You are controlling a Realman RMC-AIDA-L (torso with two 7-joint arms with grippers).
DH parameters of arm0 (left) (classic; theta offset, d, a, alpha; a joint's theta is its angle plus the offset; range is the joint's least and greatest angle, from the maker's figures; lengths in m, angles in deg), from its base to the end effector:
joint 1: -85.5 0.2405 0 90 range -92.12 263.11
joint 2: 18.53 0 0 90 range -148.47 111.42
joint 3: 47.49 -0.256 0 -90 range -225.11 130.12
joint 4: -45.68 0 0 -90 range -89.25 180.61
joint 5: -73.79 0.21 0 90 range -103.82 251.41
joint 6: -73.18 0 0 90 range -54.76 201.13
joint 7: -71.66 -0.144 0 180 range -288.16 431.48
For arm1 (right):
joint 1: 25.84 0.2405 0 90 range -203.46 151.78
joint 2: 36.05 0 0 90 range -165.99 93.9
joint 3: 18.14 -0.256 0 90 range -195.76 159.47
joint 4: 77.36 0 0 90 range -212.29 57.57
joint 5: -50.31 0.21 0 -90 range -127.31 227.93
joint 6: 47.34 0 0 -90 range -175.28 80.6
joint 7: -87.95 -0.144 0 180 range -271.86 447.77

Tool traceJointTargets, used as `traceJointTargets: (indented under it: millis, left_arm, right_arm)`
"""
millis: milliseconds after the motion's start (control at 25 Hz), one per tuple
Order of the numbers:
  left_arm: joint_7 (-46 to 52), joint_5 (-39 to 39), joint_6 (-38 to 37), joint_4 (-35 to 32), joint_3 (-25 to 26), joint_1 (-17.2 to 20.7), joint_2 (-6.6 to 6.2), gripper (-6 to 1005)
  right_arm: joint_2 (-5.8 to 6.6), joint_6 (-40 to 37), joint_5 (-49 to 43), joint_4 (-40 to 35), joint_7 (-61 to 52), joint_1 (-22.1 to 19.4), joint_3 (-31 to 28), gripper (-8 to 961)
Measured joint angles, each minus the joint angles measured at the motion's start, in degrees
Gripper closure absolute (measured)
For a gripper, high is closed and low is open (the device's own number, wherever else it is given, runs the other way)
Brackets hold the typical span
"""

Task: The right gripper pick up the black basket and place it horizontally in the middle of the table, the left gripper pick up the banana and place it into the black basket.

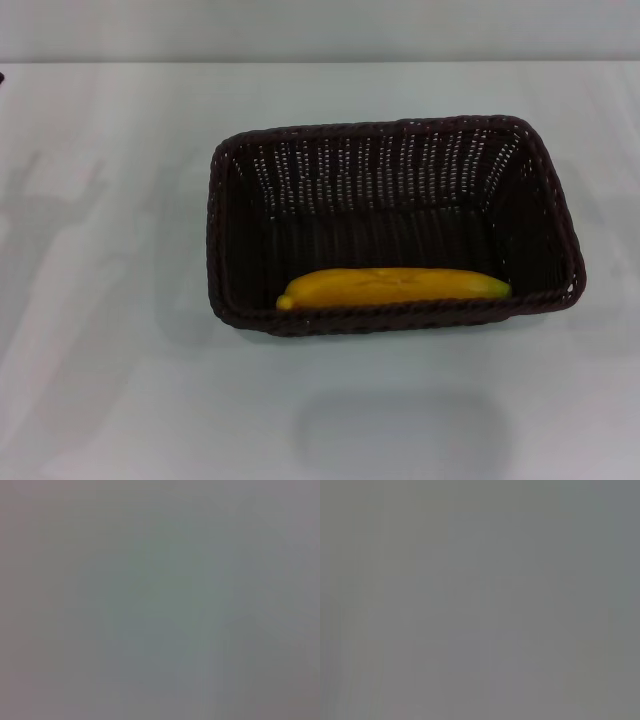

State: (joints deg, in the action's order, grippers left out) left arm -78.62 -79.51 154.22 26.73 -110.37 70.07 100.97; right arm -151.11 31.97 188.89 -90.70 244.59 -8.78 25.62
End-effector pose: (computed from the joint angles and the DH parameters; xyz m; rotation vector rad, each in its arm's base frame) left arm -0.3258 0.3008 0.0546 -1.5336 -0.3864 -1.0107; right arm 0.3680 0.2979 0.0895 -1.4939 0.3407 0.7564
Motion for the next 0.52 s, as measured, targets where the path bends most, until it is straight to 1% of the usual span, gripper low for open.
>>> traceJointTargets:
  millis: [80,200,520]
  left_arm:
    - [-2.62,-1.36,0.62,2.42,0.35,-0.83,0.02,116]
    - [-3.79,-2.46,0.64,3.14,0.37,-0.98,0.03,116]
    - [-5.92,-3.62,0.7,3.71,0.46,-0.75,0.03,116]
  right_arm:
    - [-0.06,2.22,2.05,3.33,1.49,0.38,0.0,81]
    - [-0.13,3.34,2.69,6.5,2.72,0.5,0.0,80]
    - [-0.16,3.49,2.62,9.92,3.0,0.53,0.0,80]
